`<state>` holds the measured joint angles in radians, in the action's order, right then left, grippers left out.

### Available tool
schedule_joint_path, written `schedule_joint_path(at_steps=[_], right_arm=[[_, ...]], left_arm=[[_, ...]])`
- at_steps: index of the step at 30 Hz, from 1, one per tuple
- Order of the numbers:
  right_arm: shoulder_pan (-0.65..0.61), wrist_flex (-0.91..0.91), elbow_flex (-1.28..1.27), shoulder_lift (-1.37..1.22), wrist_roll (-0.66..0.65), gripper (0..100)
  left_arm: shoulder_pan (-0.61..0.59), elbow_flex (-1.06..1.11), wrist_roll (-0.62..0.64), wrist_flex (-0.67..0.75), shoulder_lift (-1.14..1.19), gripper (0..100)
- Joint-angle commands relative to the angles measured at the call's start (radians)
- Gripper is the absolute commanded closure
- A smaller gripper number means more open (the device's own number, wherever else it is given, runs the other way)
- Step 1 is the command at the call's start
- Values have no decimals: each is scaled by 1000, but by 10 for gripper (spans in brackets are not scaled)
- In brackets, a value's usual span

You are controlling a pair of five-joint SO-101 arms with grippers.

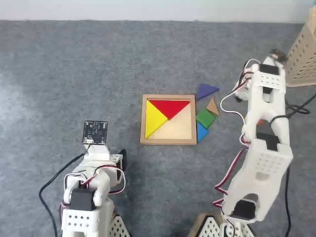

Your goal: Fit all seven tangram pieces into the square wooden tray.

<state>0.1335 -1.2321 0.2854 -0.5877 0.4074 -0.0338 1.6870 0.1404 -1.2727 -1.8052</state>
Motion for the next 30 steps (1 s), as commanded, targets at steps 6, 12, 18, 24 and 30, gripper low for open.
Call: schedule_joint_path(at_steps=[6, 12, 18, 24, 30], right_arm=[[-1, -81, 51, -47, -68, 720], [59, -120, 40, -62, -38, 720], [101, -128, 40, -88, -40, 720], [108, -128, 2, -81, -44, 720], [108, -125, -49, -30, -77, 720]], left_arm=[[-3, -2, 6, 6, -20, 848], [-3, -2, 6, 6, -20, 848], [-3, -2, 6, 6, -20, 848], [-3, -2, 6, 6, -20, 848], [-3, -2, 6, 6, -20, 848]])
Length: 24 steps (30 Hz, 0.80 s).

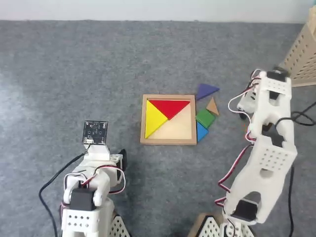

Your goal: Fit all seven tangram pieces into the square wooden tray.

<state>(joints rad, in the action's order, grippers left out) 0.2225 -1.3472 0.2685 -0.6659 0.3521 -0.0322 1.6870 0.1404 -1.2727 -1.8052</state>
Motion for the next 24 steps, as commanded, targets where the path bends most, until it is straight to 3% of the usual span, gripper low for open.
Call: schedule_joint_path(at_steps=[1, 12, 17, 24], right_arm=[[16, 2, -52, 61, -21, 720], [12, 99, -333, 321, -60, 721], [-56, 143, -474, 463, -110, 721], [-87, 147, -526, 601, -169, 721]], left_arm=[[-5, -2, 6, 6, -20, 848], [-5, -2, 6, 6, -20, 848], [-5, -2, 6, 6, -20, 848], [-5, -2, 6, 6, -20, 848]])
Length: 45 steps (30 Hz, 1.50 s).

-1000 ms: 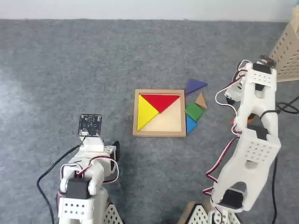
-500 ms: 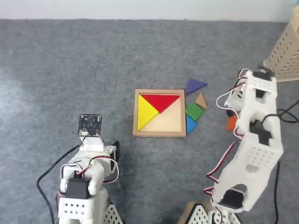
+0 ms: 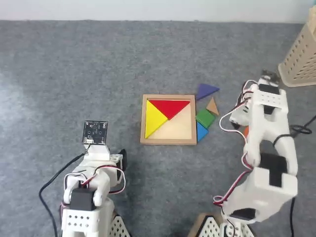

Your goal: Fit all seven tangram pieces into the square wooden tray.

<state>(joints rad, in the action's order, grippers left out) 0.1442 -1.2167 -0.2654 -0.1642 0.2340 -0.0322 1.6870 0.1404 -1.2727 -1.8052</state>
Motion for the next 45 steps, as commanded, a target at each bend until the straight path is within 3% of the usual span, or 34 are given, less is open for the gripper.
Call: schedule_joint_path(at_steps=[1, 3, 13, 33, 45], right_arm=[[-13, 16, 12, 113, -104, 721], [-45, 18, 29, 128, -203, 720], [-91, 39, 52, -41, -235, 720], [124, 59, 43, -140, -276, 720], [229, 59, 57, -124, -238, 720]], left_arm=[[-5, -2, 6, 6, -20, 848], [-5, -2, 6, 6, -20, 848], [-5, -2, 6, 6, -20, 848], [-5, -2, 6, 6, -20, 848], [-5, -2, 6, 6, -20, 848]])
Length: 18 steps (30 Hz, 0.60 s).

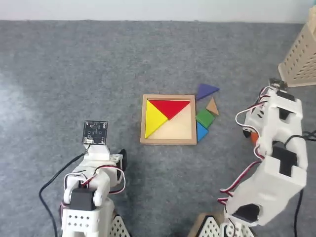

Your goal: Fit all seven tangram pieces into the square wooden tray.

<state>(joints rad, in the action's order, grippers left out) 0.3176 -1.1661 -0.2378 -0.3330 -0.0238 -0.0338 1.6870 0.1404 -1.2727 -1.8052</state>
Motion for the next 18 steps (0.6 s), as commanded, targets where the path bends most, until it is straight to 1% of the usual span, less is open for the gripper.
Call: schedule_joint_path(at_steps=[1, 4, 6, 11, 14, 18], right_arm=[[56, 8, 29, 58, 20, 720], [48, 2, 29, 114, 14, 720], [13, -1, 26, 174, 2, 721], [-140, -42, -21, 361, -141, 721], [-213, -21, -97, 447, -187, 720], [-217, 56, -163, 443, -236, 718]], left_arm=[[-3, -2, 6, 6, -20, 848], [-3, -2, 6, 6, -20, 848], [-3, -2, 6, 6, -20, 848], [-3, -2, 6, 6, -20, 848], [-3, -2, 6, 6, -20, 848], [-3, -2, 6, 6, -20, 848]])
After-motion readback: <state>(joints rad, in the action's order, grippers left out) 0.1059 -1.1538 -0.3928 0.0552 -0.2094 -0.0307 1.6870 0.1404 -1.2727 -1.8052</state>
